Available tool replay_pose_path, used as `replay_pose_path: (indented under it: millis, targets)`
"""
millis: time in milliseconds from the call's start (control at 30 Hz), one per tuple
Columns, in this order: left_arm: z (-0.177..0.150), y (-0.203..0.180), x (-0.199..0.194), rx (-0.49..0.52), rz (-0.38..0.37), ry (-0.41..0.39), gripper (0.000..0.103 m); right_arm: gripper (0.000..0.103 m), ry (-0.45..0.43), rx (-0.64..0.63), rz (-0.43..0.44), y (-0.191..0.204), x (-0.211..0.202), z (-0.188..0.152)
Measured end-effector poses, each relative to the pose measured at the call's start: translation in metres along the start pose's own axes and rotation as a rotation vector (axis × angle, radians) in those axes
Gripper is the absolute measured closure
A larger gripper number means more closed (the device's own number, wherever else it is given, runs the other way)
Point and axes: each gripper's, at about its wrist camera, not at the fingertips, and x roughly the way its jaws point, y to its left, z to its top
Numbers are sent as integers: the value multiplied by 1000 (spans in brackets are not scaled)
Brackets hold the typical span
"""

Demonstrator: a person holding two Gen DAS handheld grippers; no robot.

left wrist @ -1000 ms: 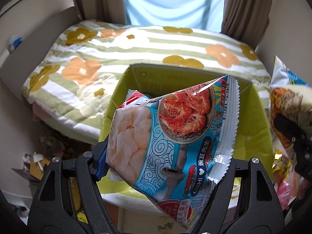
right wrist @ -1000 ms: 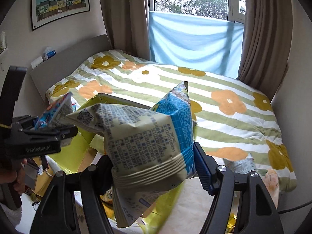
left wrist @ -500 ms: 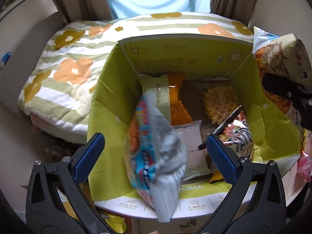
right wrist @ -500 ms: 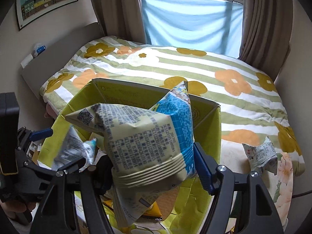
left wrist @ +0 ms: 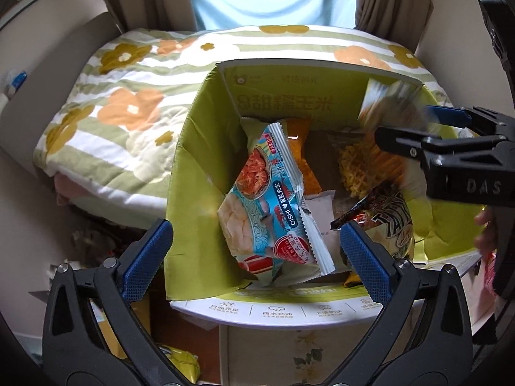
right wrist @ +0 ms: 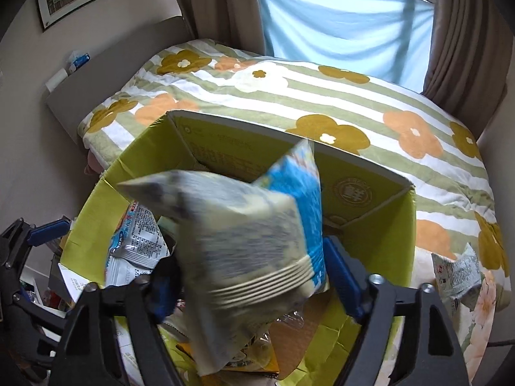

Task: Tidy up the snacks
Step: 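Open both grippers to drop the bags into the box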

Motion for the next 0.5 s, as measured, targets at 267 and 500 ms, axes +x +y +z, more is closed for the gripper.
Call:
replay_pose_path:
  millis: [267, 500]
  targets:
    - [-4, -1, -8, -21, -16, -8, 0, 1, -27, -9, 5, -3, -14, -14]
    - [-7, -4, -23, -20, -7, -26, 0, 1, -30, -5, -8, 0, -35, -20]
